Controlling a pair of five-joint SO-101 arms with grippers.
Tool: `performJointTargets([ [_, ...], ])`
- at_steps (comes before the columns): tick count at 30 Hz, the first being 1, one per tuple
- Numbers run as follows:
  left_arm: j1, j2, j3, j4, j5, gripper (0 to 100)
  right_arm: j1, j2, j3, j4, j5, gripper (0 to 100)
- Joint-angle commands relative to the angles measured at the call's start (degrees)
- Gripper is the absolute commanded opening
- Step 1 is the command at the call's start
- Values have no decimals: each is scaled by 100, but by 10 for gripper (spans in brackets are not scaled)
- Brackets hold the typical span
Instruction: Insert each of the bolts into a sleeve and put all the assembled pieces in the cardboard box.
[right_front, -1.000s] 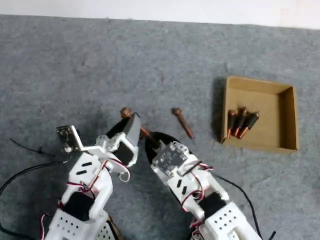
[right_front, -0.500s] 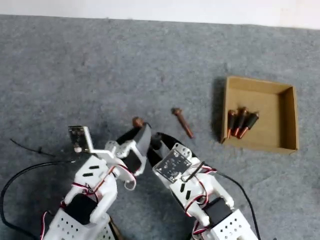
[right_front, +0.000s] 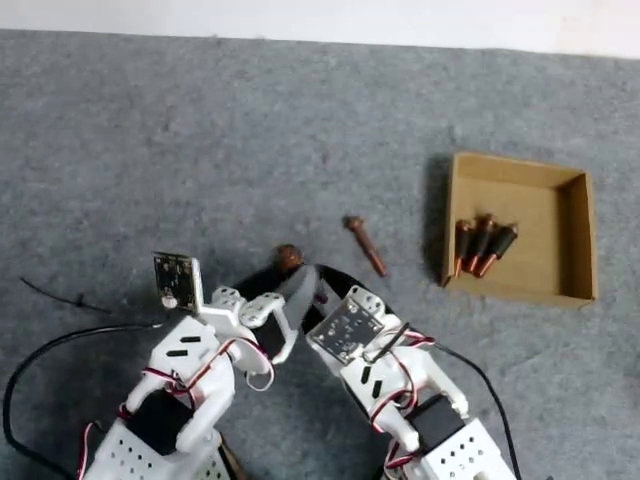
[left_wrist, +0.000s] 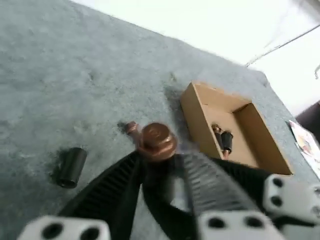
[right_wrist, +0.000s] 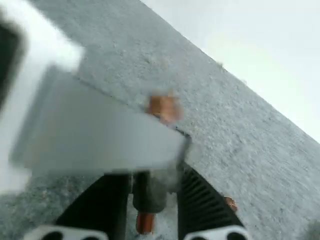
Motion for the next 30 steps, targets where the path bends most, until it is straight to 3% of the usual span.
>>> performJointTargets([
  [1, 40, 4, 4, 105, 360, 356, 163, -207, 831, -40, 44, 5],
  [12, -2580, -4, -207, -475, 2207, 393, 708, -215, 831, -198, 44, 5],
  [19, -2686, -4, -92, -589, 2207, 389, 2018, -215, 831, -725, -299, 5],
  [22, -2695, -4, 84, -862, 2189, 323, 2862, -163, 831, -1051, -1187, 5],
  [25, -2721, -4, 268, -1204, 2189, 237, 3688, -154, 541, -1033, -1451, 5],
  [30, -2712, -4, 505, -1547, 1793, 200, 4110, 75, 22, -804, -1600, 5],
])
